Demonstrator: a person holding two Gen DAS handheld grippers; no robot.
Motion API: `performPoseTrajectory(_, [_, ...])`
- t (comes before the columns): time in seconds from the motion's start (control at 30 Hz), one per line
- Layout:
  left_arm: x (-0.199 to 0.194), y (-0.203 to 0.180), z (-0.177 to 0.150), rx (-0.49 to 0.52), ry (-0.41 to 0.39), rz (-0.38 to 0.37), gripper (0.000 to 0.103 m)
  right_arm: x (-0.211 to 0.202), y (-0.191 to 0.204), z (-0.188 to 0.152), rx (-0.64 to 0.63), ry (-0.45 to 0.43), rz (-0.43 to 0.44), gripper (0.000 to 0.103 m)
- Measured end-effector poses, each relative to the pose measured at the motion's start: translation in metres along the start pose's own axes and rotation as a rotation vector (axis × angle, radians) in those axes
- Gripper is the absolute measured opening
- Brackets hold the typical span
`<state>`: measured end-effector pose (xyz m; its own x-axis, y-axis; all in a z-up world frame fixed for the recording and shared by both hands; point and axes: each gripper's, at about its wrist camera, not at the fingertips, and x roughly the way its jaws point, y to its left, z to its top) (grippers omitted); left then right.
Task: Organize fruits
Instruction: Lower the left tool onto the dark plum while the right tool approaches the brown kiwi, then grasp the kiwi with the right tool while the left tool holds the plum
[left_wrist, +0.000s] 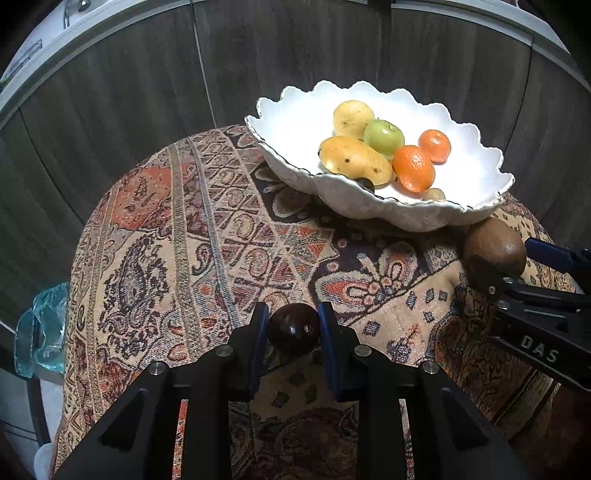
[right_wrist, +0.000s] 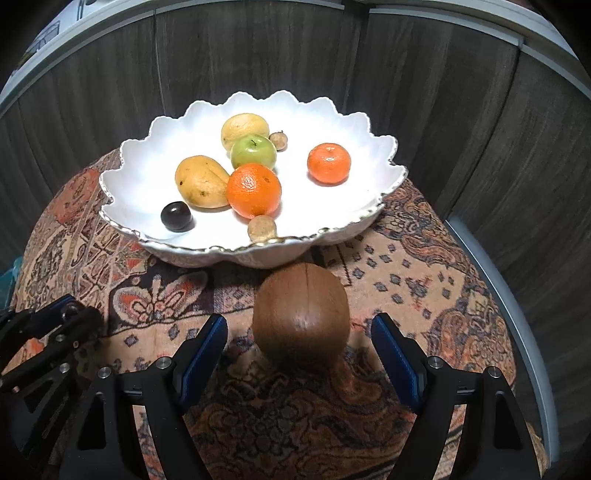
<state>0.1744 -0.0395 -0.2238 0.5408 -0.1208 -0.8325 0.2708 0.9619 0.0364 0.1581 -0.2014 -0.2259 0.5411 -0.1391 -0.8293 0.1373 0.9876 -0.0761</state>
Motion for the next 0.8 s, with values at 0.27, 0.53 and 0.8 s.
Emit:
performPoseTrajectory(0.27, [0.0,0.005,0.005,-0.03,-0.002,-0.009,0.028,0.026,0.002,0.002,0.017,0.043,0.002,0.068])
performPoseTrajectory(0.53, [-0.006,-0.001,0.006,-0.02,-0.005,-0.016,0.028,0.028,0.0,0.0,-0.013,0.033,-0.007,0.057])
performPoseTrajectory(0.8, [-0.02,-0.003,0.007,-0.011,-0.02,-0.005,0.028,0.014,-0.004,-0.006,-0.009,0.038,0.005,0.056])
